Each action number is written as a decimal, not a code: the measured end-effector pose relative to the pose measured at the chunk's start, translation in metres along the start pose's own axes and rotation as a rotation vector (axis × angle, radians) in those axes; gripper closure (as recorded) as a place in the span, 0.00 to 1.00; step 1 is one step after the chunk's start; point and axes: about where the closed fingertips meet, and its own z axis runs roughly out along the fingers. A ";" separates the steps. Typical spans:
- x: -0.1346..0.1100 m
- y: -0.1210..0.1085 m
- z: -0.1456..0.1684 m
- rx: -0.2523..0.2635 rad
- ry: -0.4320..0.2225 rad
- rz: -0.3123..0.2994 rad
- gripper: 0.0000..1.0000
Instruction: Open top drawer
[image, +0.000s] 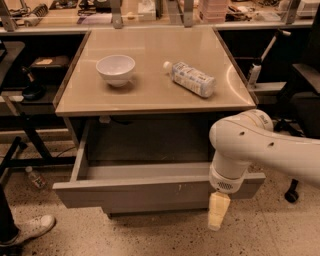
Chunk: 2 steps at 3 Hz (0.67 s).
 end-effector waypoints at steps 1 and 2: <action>0.030 0.033 -0.014 -0.038 0.046 0.019 0.00; 0.030 0.033 -0.014 -0.037 0.046 0.018 0.00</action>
Offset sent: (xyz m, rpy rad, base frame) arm -0.1367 -0.0472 0.0521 -0.0949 0.1633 -0.0018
